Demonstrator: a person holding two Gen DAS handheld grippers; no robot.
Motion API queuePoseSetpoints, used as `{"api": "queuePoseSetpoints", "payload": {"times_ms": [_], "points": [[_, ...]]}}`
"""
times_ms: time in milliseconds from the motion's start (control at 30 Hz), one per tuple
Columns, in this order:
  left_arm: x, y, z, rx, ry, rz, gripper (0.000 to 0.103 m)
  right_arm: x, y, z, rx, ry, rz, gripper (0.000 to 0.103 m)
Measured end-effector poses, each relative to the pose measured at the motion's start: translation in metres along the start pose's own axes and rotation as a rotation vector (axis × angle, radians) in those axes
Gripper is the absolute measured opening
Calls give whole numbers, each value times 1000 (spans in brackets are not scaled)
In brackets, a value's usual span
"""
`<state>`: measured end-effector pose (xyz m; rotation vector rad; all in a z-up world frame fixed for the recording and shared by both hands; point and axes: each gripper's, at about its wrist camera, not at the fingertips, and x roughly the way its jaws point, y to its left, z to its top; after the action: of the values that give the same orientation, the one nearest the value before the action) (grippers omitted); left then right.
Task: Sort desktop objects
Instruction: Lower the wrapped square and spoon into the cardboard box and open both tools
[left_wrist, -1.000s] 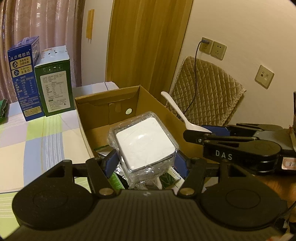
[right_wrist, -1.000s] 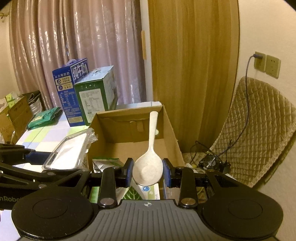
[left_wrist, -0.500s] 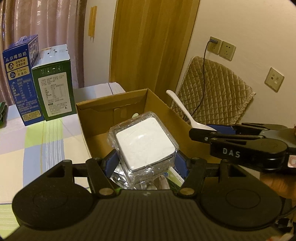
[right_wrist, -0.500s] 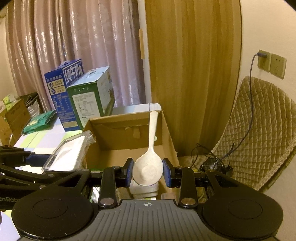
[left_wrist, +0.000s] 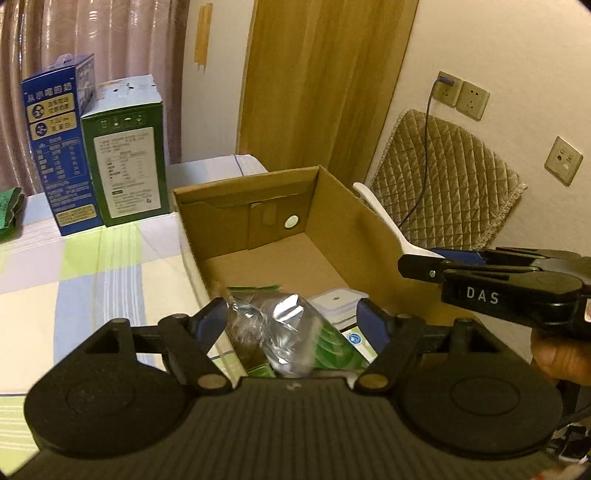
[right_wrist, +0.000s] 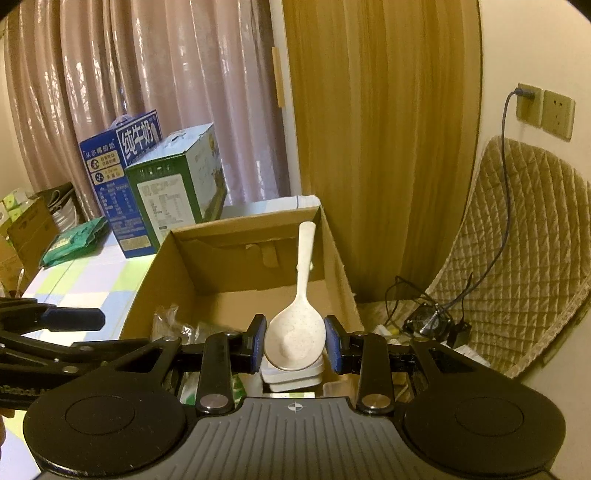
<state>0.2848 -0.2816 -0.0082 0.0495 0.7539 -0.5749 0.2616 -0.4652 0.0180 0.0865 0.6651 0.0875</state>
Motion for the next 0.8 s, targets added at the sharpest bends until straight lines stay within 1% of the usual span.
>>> {"api": "queuePoseSetpoints", "payload": {"times_ms": [100, 200, 400, 433, 467, 500, 600, 667, 700, 767, 800], "points": [[-5, 3, -1, -5, -6, 3, 73, 2, 4, 2, -5, 1, 6, 31], [-10, 5, -1, -6, -17, 9, 77, 5, 9, 6, -9, 0, 14, 31], [-17, 15, -3, -25, -27, 25, 81, 25, 19, 22, -9, -15, 51, 31], [-19, 16, -4, -28, -28, 28, 83, 28, 19, 24, 0, -8, 58, 41], [-21, 18, -6, -30, -29, 32, 85, 29, 18, 25, 15, -8, 62, 64], [-23, 19, -8, -31, -30, 38, 85, 27, 18, 24, 27, -23, 67, 73], [-32, 23, -16, -42, -32, 59, 88, 20, 17, 17, 28, -17, 62, 74], [-41, 24, -24, -65, -42, 66, 94, 10, 14, 8, 35, -2, 49, 74], [-45, 24, -29, -77, -50, 68, 96, 5, 13, 3, 38, 2, 42, 75], [-56, 22, -39, -93, -63, 75, 102, -9, 9, -8, 51, 13, 29, 83], [-62, 19, -45, -96, -69, 85, 102, -16, 8, -14, 61, 20, 26, 88]]}}
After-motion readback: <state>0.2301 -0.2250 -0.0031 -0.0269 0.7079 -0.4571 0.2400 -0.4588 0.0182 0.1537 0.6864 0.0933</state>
